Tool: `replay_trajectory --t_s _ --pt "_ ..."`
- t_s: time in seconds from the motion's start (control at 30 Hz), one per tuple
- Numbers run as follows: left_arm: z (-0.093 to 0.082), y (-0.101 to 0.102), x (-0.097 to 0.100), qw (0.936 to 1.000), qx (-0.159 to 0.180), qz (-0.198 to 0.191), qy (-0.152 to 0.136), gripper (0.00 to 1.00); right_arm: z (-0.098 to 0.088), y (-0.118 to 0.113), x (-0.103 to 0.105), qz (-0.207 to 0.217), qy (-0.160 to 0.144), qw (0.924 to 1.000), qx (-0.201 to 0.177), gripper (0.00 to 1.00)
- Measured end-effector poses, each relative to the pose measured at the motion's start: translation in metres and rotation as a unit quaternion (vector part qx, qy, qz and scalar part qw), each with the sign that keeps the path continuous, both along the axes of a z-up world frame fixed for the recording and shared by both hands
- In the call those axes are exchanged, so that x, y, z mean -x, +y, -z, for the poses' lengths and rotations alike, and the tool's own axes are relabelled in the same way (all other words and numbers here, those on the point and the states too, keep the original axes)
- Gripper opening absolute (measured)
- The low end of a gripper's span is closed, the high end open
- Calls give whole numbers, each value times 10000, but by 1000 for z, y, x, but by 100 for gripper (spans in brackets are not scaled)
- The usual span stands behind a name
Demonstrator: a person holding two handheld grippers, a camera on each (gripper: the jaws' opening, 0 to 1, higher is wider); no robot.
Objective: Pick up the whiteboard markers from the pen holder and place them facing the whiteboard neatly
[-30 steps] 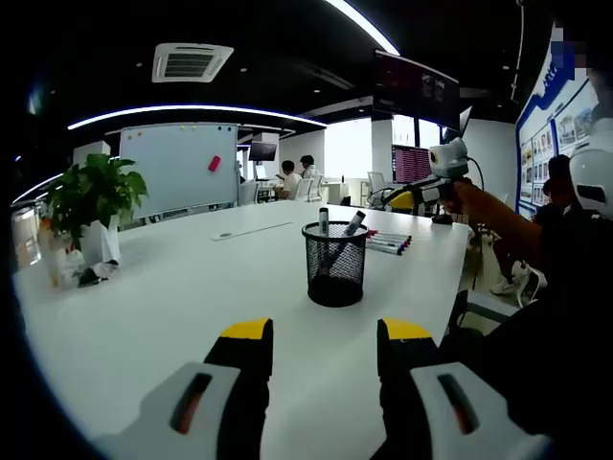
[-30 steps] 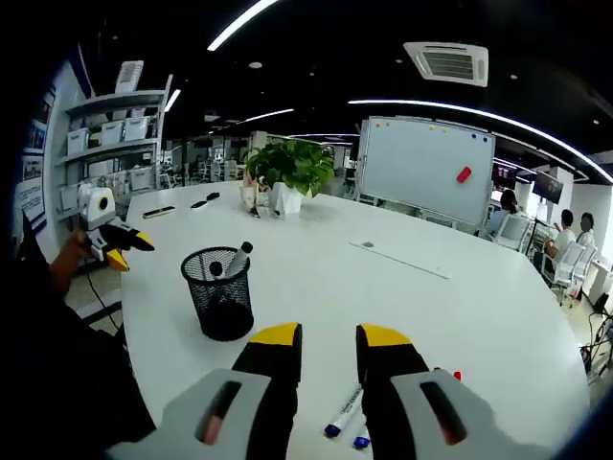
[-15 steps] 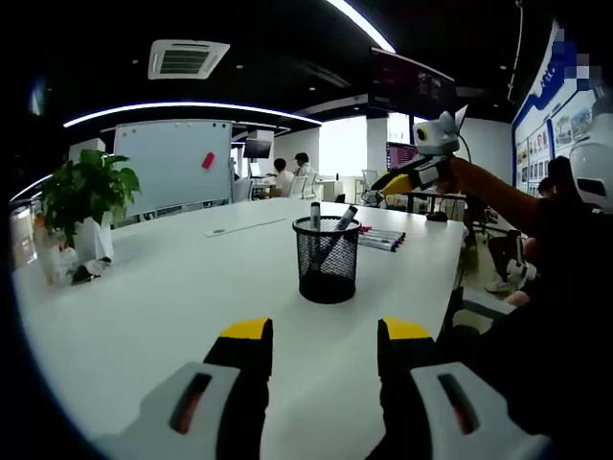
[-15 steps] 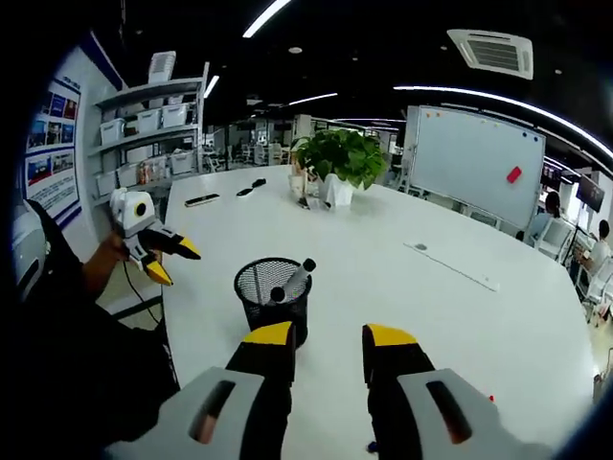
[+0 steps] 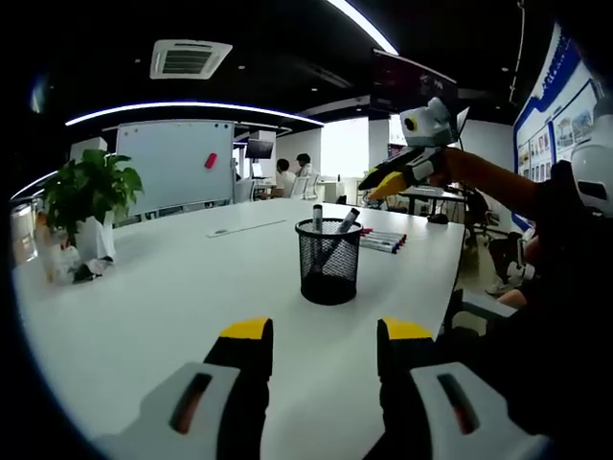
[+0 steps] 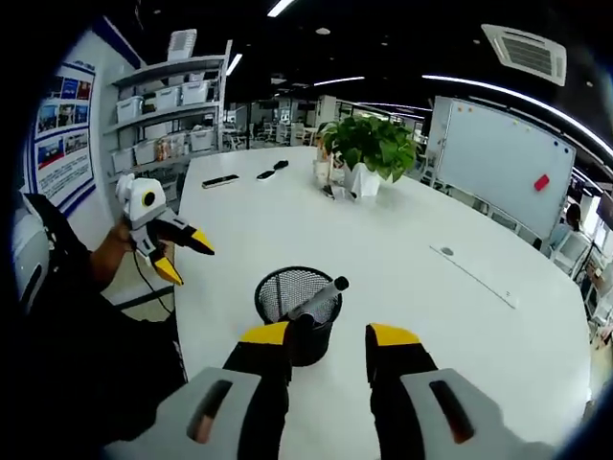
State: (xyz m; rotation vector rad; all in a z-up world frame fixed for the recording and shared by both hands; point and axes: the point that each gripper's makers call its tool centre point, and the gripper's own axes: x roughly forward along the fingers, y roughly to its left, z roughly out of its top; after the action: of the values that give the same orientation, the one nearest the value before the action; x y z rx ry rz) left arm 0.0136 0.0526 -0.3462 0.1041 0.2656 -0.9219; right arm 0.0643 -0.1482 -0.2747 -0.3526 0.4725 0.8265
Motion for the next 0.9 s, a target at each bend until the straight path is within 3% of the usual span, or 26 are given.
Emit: replay_trajectory --t_s 0.27,0.37,0.9 --pt "-2 4 3 10000 -27 -3 -13 45 -9 -4 -1 -8 19 10000 -39 26" --pt "-4 4 1 10000 -4 -31 -48 45 2 -1 4 -172 295 9994 89 27" --pt "-1 5 0 10000 -36 -5 -7 46 -4 9 5 -408 105 9991 73 27"
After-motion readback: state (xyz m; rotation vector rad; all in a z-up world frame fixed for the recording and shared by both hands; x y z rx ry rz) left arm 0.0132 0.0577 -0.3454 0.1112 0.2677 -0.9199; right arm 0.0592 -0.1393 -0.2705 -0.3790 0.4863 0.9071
